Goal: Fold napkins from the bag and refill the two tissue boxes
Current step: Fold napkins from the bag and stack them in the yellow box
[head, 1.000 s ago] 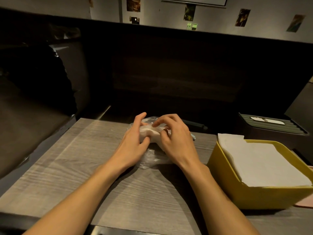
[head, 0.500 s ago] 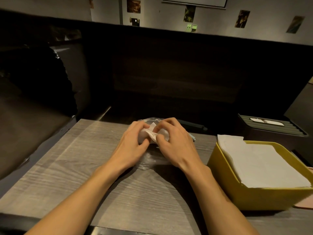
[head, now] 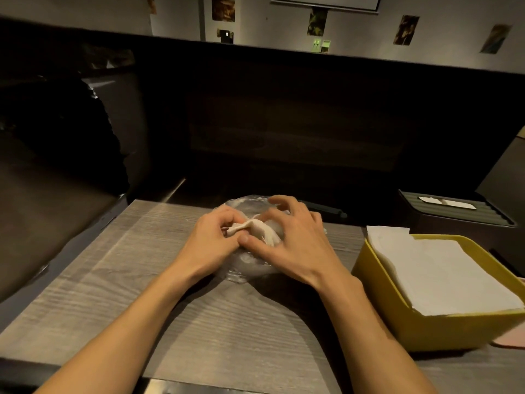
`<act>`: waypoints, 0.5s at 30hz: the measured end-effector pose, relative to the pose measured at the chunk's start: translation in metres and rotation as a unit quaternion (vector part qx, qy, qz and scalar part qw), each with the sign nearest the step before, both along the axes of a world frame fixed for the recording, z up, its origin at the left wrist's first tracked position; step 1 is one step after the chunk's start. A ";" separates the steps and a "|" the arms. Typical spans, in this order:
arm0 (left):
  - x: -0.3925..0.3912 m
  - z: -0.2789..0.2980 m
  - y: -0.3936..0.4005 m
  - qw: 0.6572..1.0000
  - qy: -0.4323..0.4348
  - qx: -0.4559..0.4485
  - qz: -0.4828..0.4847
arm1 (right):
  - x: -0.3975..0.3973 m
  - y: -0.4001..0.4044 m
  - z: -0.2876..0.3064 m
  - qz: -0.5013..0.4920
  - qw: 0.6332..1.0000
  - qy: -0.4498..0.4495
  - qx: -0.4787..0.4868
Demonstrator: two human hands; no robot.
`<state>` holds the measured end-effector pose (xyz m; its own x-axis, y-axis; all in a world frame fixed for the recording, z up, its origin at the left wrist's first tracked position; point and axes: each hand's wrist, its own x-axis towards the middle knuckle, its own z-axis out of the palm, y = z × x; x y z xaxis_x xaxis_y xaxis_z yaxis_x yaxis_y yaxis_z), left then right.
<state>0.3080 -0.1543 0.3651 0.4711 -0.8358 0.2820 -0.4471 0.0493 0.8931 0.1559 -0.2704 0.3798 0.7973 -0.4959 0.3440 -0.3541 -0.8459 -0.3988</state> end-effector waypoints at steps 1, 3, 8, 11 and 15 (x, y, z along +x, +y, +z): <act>0.001 -0.001 0.000 1.000 -0.004 0.005 0.004 | -0.002 -0.001 0.000 0.003 1.000 0.008 0.006; 0.003 -0.002 0.000 1.000 -0.010 0.003 0.019 | -0.005 -0.003 0.000 -0.001 1.000 0.016 0.008; 0.004 -0.001 0.001 0.996 0.064 -0.017 0.053 | -0.004 -0.006 -0.002 -0.020 0.994 -0.057 0.087; 0.005 -0.001 -0.001 0.988 0.143 -0.024 0.051 | -0.005 -0.006 -0.004 -0.031 0.972 -0.110 0.206; 0.003 -0.006 -0.002 0.992 0.124 0.011 0.003 | -0.002 -0.001 -0.013 0.000 0.962 -0.050 0.270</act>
